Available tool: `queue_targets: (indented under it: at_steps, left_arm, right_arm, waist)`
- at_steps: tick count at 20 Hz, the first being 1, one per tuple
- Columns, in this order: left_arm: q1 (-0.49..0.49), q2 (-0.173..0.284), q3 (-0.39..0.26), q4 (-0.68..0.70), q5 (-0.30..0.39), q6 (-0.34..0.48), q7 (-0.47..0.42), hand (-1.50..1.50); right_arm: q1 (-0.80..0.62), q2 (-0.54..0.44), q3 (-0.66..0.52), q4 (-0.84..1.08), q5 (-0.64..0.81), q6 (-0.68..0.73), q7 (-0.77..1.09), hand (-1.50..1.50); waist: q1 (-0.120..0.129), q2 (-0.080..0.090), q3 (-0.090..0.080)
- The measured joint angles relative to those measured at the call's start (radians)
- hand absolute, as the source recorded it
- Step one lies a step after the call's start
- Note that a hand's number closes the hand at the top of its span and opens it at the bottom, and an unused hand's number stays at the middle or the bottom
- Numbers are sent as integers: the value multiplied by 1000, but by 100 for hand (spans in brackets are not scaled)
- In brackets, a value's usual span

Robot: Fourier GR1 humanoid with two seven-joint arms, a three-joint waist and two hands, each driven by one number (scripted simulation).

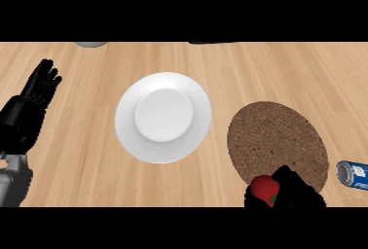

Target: Pick the tomato from the placemat and place it in the plate

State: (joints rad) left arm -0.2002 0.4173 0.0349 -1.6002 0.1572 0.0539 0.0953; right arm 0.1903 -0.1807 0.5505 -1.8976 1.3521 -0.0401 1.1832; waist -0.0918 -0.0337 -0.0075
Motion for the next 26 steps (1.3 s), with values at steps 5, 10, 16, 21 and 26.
queue_targets:
  at_steps: [5, 10, 16, 21, 26]
  left_arm:
    - [-12, -4, -12, -23, 5, -10, 19, 0]
    - [-24, -5, -14, -32, 11, -24, 21, 0]
    - [-56, -20, -31, -10, 2, -34, 6, 0]
    - [-83, -32, -44, -2, -3, -36, 9, 0]
    - [-99, -55, -68, 7, -19, -32, 0, 0]
  right_arm:
    - [49, 105, 176, -189, 248, -3, -1, 150]
    - [3, 98, 258, -243, 405, -11, 1, 150]
    - [-86, 33, 301, -238, 397, -8, -5, 150]
    - [-161, 55, 288, -223, 328, -16, -11, 150]
    - [-313, 136, 208, -136, 215, -29, 7, 150]
  waist:
    - [32, 8, 2]
    - [63, 19, 4]
    - [92, 32, 4]
    - [113, 42, 5]
    - [137, 50, 6]
